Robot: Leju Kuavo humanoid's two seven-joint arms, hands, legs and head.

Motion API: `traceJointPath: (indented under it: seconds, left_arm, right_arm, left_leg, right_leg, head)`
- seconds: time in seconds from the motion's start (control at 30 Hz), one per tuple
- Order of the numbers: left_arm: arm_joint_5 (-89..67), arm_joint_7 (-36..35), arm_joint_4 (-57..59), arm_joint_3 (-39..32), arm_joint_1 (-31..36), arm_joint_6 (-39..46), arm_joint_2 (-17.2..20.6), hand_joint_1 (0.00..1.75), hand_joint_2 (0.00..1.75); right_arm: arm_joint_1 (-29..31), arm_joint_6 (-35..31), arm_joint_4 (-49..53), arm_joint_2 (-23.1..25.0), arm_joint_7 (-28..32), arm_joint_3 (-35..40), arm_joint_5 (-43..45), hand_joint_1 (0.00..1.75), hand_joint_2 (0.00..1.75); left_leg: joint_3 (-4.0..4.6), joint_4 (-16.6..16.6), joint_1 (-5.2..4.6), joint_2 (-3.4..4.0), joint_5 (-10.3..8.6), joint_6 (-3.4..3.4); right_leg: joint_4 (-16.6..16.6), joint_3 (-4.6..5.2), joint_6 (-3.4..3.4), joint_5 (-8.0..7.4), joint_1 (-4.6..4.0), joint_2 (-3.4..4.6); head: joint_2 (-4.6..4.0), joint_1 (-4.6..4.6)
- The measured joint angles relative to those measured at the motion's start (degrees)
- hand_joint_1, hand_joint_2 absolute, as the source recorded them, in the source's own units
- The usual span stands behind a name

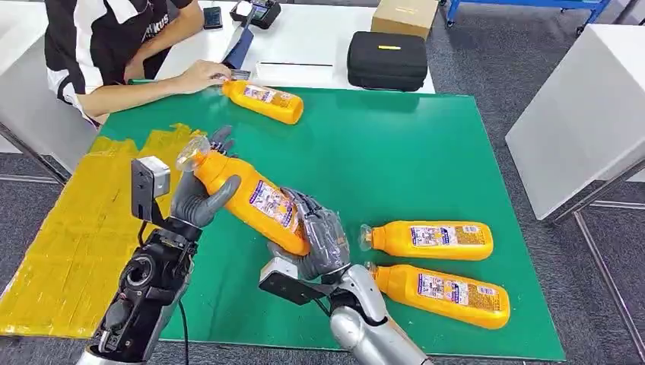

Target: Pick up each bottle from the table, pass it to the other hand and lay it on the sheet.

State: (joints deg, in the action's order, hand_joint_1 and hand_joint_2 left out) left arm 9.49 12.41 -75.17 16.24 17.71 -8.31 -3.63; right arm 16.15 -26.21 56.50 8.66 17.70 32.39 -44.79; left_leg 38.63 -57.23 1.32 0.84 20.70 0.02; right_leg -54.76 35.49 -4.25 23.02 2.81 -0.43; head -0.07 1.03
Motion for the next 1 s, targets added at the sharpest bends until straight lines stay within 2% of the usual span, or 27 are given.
traceJointPath:
  seconds: [0.4, 0.43, 0.47, 0.53, 1.0]
  left_arm:
    - [1.8, 0.2, 0.9, 0.1, 0.1, -1.1, 0.0, 0.00, 1.75]
    - [1.9, 0.2, 0.9, 0.1, 0.1, -1.1, 0.0, 0.24, 1.75]
    - [1.9, 0.2, 0.9, 0.1, 0.1, -1.1, 0.0, 1.50, 1.75]
    - [2.2, 0.3, 0.9, 0.1, -0.1, -1.0, 0.0, 1.75, 1.75]
    - [4.0, 0.3, 0.2, -0.4, -1.7, 0.3, 0.0, 1.75, 1.75]
  right_arm:
    - [0.4, -1.3, -1.3, 0.4, 0.0, 1.1, -1.6, 1.75, 1.75]
    - [0.5, -1.3, -1.4, 0.4, 0.0, 1.3, -2.0, 1.75, 1.75]
    - [0.6, -1.3, -1.5, 0.4, 0.0, 1.4, -2.4, 1.75, 1.75]
    - [0.6, -1.3, -1.6, 0.4, -0.4, 1.8, -3.0, 1.75, 1.75]
    - [1.1, -0.5, -2.6, 0.6, -1.0, 2.8, -2.5, 1.75, 1.75]
  left_leg:
    - [0.00, 0.0, 0.00, -0.01, 0.00, 0.00]
    - [0.01, 0.0, 0.00, -0.01, 0.00, 0.00]
    - [0.01, 0.0, 0.00, -0.01, 0.00, 0.00]
    - [0.01, 0.0, 0.00, -0.01, 0.00, 0.00]
    - [0.01, 0.0, 0.00, -0.01, 0.00, 0.00]
  right_leg:
    - [0.0, 0.00, 0.00, 0.00, 0.00, -0.01]
    - [0.0, 0.00, 0.00, 0.00, 0.00, -0.01]
    - [0.0, -0.01, 0.00, 0.00, 0.00, -0.01]
    - [0.0, -0.01, 0.00, 0.00, 0.00, -0.01]
    - [0.0, 0.00, 0.00, 0.00, 0.00, -0.01]
  head:
    - [0.00, 0.00]
    - [0.00, -0.02]
    - [0.00, 0.00]
    - [0.00, 0.00]
    - [0.00, 0.00]
